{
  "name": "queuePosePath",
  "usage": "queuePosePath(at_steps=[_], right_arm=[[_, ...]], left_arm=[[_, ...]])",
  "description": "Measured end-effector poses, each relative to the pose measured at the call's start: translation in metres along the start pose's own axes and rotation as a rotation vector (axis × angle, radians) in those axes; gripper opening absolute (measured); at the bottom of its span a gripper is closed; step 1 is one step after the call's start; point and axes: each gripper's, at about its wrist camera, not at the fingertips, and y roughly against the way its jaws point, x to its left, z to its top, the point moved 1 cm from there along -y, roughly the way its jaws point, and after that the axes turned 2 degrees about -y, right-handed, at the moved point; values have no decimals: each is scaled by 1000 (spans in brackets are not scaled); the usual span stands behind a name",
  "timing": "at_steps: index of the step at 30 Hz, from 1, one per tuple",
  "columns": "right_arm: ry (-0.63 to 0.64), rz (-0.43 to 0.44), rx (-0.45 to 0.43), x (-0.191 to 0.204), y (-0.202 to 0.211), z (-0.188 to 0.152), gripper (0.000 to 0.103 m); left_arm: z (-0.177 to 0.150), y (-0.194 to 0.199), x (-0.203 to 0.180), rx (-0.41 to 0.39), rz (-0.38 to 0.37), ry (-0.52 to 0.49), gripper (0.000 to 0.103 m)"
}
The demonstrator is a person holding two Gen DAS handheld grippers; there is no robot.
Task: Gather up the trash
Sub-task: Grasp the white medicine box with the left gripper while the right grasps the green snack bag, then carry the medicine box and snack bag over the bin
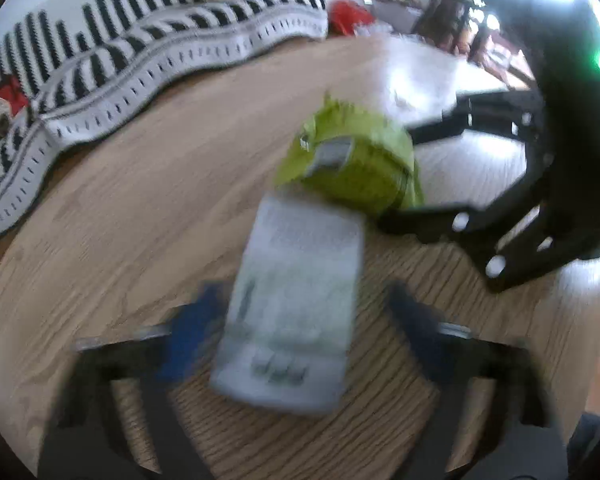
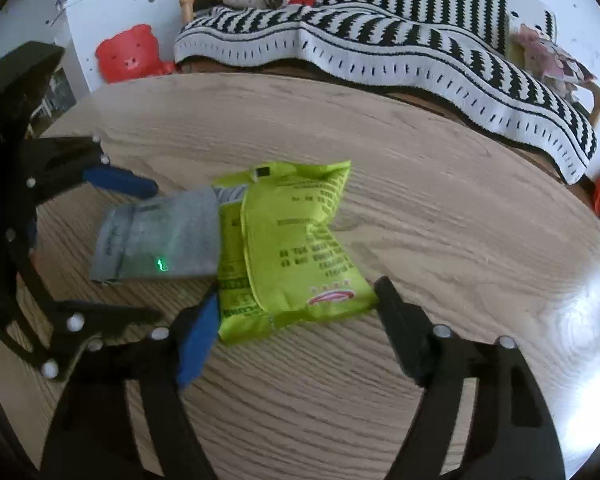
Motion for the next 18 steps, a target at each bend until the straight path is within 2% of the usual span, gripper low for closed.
queuePosePath(at_steps=[4, 8, 14, 18], right_arm=[[-37, -1, -28, 1, 8, -9, 67], [-117, -4, -49, -5, 21, -21, 51], [-144, -5, -51, 0, 35, -39, 48], [-182, 2, -68, 4, 50, -51, 48]], left_arm=[[-2, 4, -4, 5, 46, 49, 56], [-10, 12, -9, 17, 63, 70, 56], [-25, 25, -8, 47, 67, 154, 56], [-36, 37, -12, 56, 81, 158, 56]])
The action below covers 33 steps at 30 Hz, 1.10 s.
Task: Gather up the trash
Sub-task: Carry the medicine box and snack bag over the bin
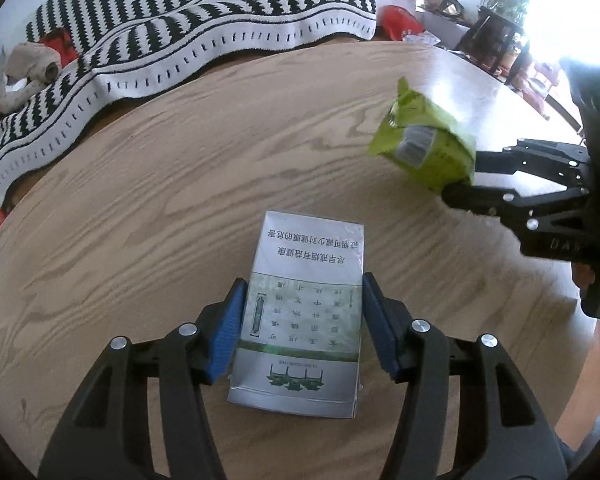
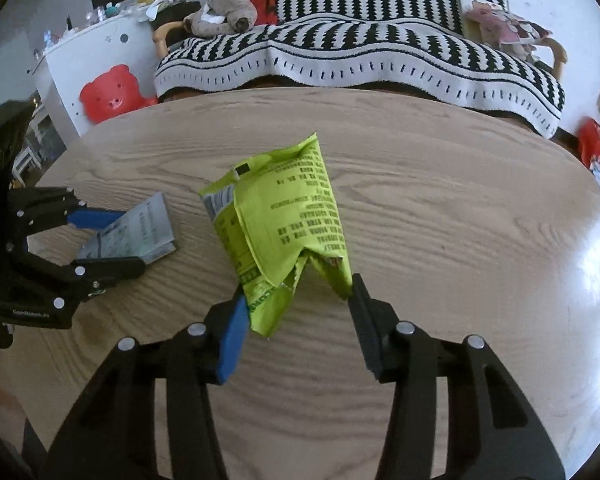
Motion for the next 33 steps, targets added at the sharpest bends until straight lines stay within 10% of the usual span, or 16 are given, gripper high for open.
queuePosePath(at_steps=[21, 33], right_arm=[[-138, -210, -68, -47, 139, -83, 49], [-234, -315, -165, -73, 272, -155, 49]], left_arm=[[-5, 61, -76, -66, -14, -151, 56], [-14, 105, -227, -159, -299, -372, 56]])
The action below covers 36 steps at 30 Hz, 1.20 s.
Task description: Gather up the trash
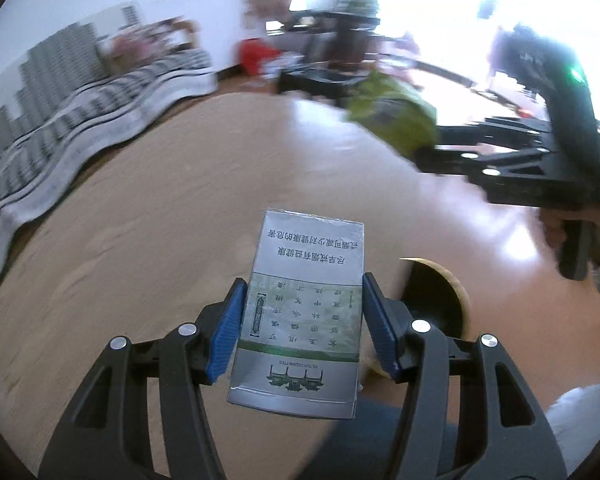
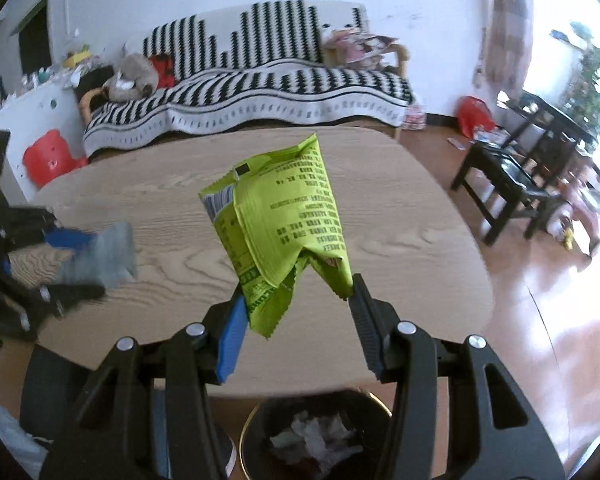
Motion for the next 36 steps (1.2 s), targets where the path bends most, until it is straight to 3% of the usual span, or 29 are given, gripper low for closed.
queuePosePath(at_steps=[5, 10, 16, 21, 27, 28, 30, 31, 33, 36], right_arm=[[-94, -30, 45, -33, 21, -46, 49], [-190, -48, 148, -60, 14, -115, 49], [-344, -31, 260, -80, -24, -184, 49], [-408, -16, 307, -81, -46, -209, 49], [-435, 12, 318, -88, -50, -215, 52], [-446, 19, 318, -90, -49, -215, 55], [-478, 20, 301, -100, -46, -212, 78], [-495, 17, 276, -104, -40, -209, 89], [-536, -17, 221, -114, -24, -201, 93], [-568, -85, 124, -124, 3, -189, 97]], left_arm=[[3, -38, -69, 34, -143, -70, 56], [-20, -89, -116, 151, -238, -74, 56], [-47, -147, -145, 299, -254, -102, 56], [-52, -175, -153, 368, -252, -104, 56], [-48, -190, -148, 391, -260, -80, 57], [-50, -191, -147, 400, -266, -63, 59], [-56, -193, -144, 425, -261, -39, 75], [-60, -188, -137, 421, -252, -32, 90], [-60, -178, -136, 379, -228, -25, 93], [-56, -159, -133, 343, -252, -30, 97]])
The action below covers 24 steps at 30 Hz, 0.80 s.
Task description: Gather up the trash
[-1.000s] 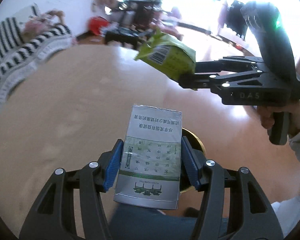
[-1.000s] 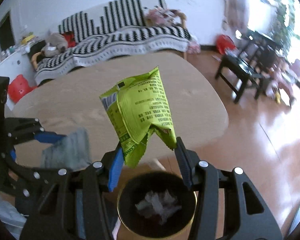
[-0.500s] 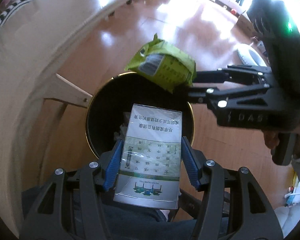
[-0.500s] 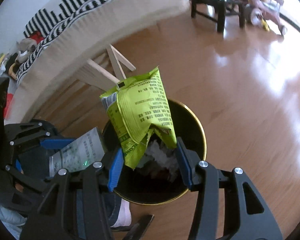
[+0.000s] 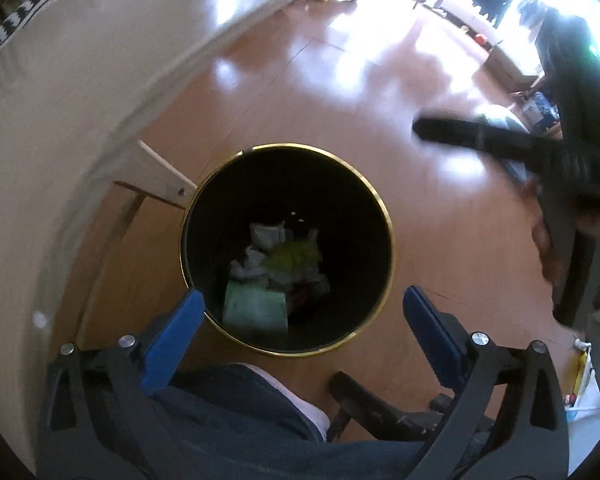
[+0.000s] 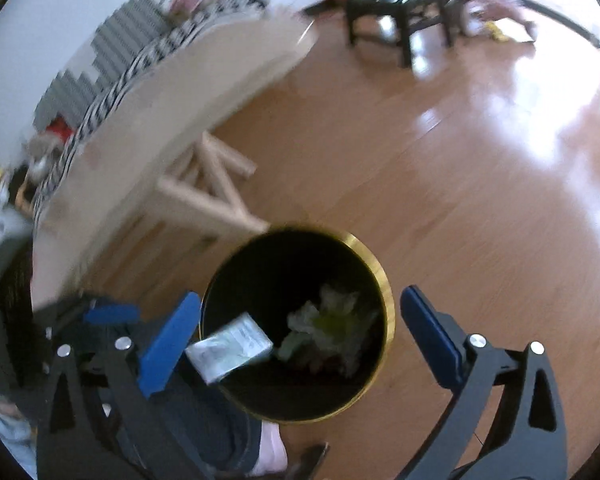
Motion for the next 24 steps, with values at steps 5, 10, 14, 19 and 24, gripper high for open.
queuePosePath(at_steps=[5, 10, 14, 19, 24], right_arm=[[85, -95, -149, 25, 32, 23, 97], [158, -30, -149, 84, 24, 44, 97], [250, 33, -130, 151, 1, 54, 97], [374, 106, -75, 239, -31, 59, 97], [476, 141, -20, 311, -63, 55, 97]], left_arm=[[0, 63, 11, -170, 56, 47, 97], [-8, 131, 58, -339, 173, 189, 97], [-35, 161, 112, -364, 286, 331, 97], [-91, 194, 176, -398, 369, 523, 97], [-136, 227, 221, -403, 466, 645, 97]])
